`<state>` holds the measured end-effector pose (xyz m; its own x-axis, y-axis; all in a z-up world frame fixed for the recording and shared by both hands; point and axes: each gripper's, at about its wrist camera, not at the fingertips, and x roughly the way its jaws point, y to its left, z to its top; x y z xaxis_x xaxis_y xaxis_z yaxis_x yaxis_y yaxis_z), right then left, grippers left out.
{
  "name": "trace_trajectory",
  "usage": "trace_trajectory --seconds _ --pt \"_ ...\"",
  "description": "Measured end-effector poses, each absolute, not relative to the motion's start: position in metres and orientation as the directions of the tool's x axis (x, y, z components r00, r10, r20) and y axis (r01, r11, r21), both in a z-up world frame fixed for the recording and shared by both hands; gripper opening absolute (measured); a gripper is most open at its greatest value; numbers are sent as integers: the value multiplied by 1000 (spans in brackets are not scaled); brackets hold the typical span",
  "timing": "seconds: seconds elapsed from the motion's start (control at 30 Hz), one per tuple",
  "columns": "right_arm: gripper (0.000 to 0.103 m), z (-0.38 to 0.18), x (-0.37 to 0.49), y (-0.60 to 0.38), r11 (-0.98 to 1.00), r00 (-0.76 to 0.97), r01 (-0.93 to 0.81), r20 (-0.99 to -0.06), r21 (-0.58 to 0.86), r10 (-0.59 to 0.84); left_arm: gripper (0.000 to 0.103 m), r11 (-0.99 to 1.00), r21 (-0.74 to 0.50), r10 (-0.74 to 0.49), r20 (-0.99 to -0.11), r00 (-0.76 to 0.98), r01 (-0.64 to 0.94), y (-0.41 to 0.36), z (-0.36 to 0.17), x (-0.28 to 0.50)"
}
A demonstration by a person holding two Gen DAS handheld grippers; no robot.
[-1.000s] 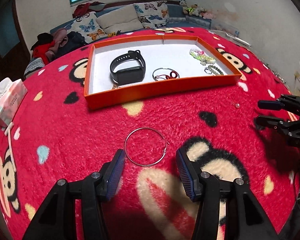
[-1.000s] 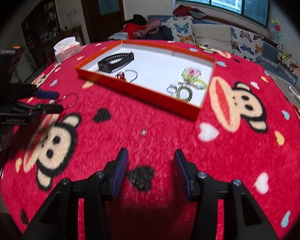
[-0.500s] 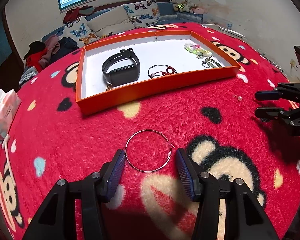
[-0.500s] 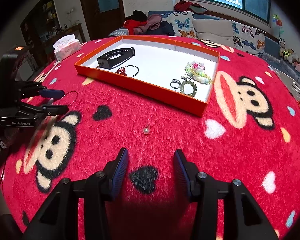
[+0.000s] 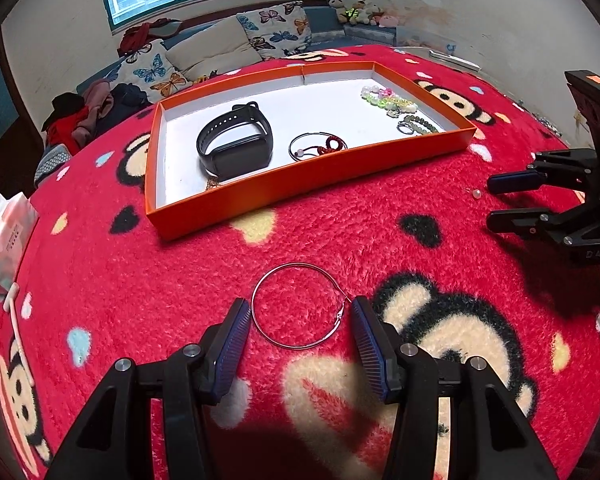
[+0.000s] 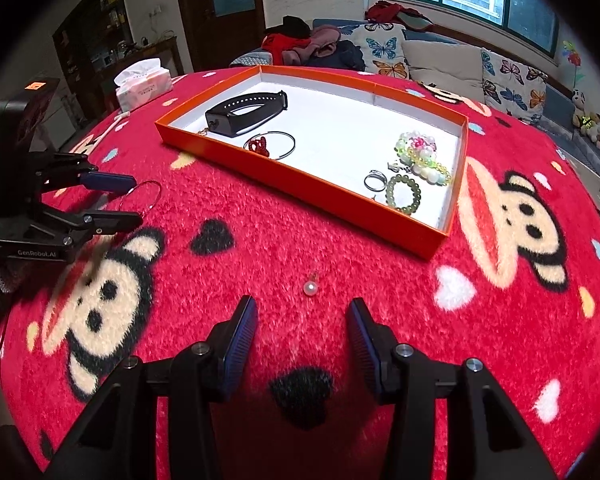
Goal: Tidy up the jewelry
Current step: 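Grasp the silver hoop with the left gripper while the right grasps the pearl stud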
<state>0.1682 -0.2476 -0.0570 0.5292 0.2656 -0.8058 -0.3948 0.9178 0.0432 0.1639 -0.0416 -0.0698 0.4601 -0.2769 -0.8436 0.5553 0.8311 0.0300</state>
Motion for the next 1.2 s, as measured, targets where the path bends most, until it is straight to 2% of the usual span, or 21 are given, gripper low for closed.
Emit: trace_trajectory --seconds 0.17,0.5,0.73,0.8,0.97,1.2 --pt "51 -59 169 -244 918 537 -396 -806 21 249 54 827 36 -276 -843 461 561 -43 -70 163" --pt "31 -59 172 -242 919 546 -395 -803 2 237 51 830 42 -274 -837 473 556 -44 -70 164" --pt "28 -59 174 -236 916 557 -400 -802 -31 216 51 840 41 -273 -830 487 541 -42 -68 162" --pt "21 -59 176 -233 915 558 -402 -802 -36 214 51 843 38 -275 -827 490 537 -41 -66 161" --pt "11 -59 176 -233 919 565 -393 -799 -40 207 51 847 32 -281 -821 497 531 -39 -62 160" --pt "10 -52 172 -237 920 577 -392 -787 -29 221 51 858 16 -286 -815 504 514 -35 -56 161"
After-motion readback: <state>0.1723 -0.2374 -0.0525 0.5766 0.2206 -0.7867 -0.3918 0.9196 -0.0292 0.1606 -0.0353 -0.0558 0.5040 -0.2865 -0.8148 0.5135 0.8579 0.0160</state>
